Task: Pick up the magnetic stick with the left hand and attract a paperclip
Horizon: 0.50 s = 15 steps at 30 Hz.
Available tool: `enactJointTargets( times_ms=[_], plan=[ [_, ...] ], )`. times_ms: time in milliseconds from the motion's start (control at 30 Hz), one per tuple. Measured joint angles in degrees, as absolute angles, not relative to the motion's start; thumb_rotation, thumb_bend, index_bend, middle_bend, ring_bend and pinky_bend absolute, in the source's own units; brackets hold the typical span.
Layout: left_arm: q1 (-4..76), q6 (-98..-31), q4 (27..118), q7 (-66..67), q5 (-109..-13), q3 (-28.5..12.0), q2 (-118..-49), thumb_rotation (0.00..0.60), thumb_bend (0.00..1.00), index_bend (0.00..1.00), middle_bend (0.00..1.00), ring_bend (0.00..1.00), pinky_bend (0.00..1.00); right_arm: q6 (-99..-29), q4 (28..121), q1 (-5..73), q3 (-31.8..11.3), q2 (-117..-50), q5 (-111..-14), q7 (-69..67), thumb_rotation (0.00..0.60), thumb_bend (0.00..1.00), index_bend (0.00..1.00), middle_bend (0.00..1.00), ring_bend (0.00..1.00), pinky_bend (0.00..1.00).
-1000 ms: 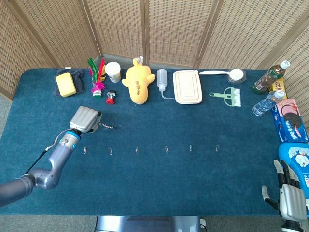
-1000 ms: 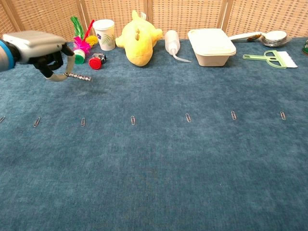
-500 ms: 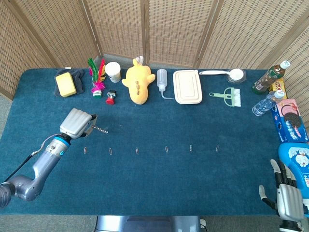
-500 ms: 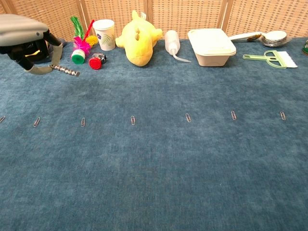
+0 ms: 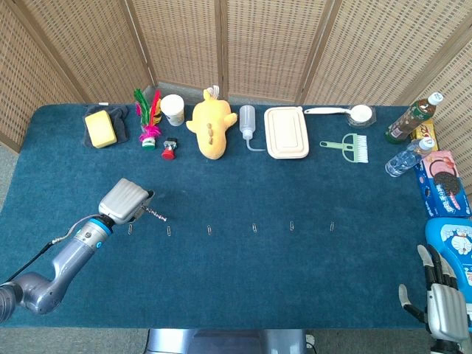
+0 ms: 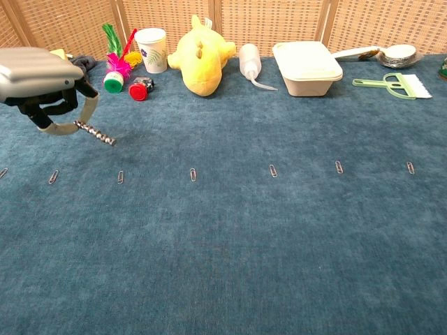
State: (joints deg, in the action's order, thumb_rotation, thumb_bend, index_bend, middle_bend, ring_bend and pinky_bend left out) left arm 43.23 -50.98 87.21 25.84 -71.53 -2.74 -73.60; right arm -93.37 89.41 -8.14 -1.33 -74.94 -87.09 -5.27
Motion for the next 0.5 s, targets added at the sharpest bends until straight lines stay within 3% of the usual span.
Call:
enactJointTargets(
  times_ms=[500],
  plan=[
    [44.2, -48.8, 88.4, 32.8, -67.5, -1.1, -75.5, 0.6, 0.69, 0.68, 0.85, 0.83, 0.7, -93.7, 88.9, -8.6, -1.0, -74.8, -87.2, -6.9, 0.6, 0.44, 0.0, 0.01, 0.0, 0.11]
  ],
)
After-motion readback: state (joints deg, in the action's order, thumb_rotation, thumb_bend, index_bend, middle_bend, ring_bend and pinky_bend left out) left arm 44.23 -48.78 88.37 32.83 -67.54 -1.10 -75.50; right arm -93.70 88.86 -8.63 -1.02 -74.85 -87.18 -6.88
